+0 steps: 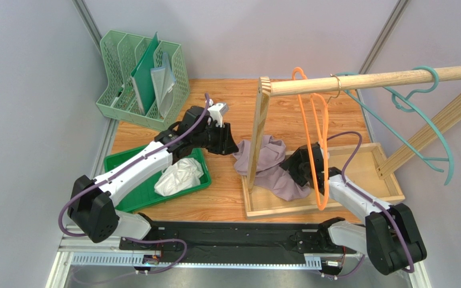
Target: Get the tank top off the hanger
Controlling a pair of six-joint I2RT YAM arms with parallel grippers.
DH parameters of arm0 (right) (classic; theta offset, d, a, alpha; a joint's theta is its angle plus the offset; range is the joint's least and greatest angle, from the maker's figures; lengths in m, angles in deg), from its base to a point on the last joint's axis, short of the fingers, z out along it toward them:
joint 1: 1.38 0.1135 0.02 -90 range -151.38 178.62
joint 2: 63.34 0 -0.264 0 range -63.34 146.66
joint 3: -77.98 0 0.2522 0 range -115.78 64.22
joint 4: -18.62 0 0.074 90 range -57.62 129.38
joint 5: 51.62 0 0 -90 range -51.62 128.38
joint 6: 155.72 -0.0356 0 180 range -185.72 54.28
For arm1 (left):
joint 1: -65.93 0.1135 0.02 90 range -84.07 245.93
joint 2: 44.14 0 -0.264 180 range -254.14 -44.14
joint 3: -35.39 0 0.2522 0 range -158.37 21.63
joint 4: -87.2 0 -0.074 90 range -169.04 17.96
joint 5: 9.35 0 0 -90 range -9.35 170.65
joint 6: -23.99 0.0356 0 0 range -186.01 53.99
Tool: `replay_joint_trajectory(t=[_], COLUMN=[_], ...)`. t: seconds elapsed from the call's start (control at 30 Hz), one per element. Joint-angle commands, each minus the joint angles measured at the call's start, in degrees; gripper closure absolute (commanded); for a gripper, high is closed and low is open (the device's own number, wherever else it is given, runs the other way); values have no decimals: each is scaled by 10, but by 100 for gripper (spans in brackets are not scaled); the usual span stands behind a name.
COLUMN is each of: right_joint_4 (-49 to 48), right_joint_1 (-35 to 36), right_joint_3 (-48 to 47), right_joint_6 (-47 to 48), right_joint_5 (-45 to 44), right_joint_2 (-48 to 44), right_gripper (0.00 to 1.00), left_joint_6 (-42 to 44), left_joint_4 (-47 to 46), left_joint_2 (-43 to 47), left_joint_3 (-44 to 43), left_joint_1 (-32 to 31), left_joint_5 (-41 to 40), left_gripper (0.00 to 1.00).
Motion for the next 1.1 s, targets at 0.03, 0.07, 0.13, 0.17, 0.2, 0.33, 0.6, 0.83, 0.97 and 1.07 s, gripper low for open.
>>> replay_joint_trajectory(t=[0.03,0.07,0.13,0.17,0.2,0.33,0.6,0.83,0.97,1.07], right_joint_4=[-125,-133,-150,-151,-151,-245,-351,-409,-378,-338], right_joint_1=[16,15,16,17,16,16,16,19,25,26], right_joint_3=[32,37,44,43,40,25,-99,-222,-289,-336], right_joint_6=[-33,-33,-35,-35,-33,-26,-42,-93,-91,-73], right_joint_5=[59,67,82,87,94,165,229,278,285,299], right_joint_2=[-26,-32,-41,-43,-44,-43,54,184,247,305], right_gripper=[52,65,77,89,96,100,100,100,100,94], left_joint_6=[0,0,-2,-3,-4,-9,-37,-44,-36,-33], left_joint_4=[0,-1,-1,-2,-3,-9,-37,-41,-37,-37], left_joint_2=[32,36,39,42,43,52,88,108,86,60], left_joint_3=[8,8,8,7,8,13,37,46,30,12], left_joint_1=[1,2,2,2,3,4,27,61,68,70], left_joint_5=[-11,-11,-13,-14,-15,-15,-4,7,20,29], left_gripper=[52,52,52,52,52,52,51,50,48,45])
